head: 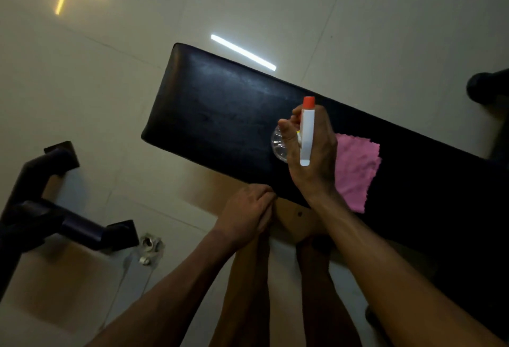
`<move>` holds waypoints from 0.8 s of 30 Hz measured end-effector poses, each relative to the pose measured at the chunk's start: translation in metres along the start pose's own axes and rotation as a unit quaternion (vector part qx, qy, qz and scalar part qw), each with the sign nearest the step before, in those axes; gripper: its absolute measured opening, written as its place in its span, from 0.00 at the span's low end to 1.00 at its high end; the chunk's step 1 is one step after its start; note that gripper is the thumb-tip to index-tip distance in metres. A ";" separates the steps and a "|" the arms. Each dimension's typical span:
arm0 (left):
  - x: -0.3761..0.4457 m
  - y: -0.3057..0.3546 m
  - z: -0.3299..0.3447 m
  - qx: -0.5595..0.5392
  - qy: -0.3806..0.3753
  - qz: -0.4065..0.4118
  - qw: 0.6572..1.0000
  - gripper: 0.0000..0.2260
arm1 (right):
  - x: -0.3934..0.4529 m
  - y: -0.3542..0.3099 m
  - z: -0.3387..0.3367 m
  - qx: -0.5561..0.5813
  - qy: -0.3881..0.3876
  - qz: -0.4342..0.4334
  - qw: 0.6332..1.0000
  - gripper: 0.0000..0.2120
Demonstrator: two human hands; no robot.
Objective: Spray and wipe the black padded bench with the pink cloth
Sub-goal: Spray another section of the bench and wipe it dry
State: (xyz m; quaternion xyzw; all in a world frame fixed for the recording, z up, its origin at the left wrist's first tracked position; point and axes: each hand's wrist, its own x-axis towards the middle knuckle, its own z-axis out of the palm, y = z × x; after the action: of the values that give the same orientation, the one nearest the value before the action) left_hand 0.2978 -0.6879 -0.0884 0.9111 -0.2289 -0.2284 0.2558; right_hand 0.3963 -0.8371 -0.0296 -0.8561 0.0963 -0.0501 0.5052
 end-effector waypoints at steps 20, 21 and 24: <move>0.051 0.034 0.016 0.054 -0.026 0.030 0.998 0.28 | -0.046 0.098 -0.051 -0.300 -0.088 0.033 0.949 0.34; 0.053 0.034 0.018 0.065 -0.026 0.029 0.997 0.28 | -0.049 0.112 -0.054 -0.338 -0.105 0.030 0.935 0.35; 0.059 0.033 0.033 0.074 -0.049 0.030 0.996 0.29 | -0.058 0.145 -0.053 -0.402 -0.178 0.031 0.898 0.38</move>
State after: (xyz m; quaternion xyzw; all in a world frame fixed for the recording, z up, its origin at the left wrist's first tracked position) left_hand 0.3169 -0.7565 -0.1119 0.9079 -0.2845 -0.2478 0.1828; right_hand 0.3134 -0.9387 -0.1298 -0.9775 0.0431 0.1621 0.1283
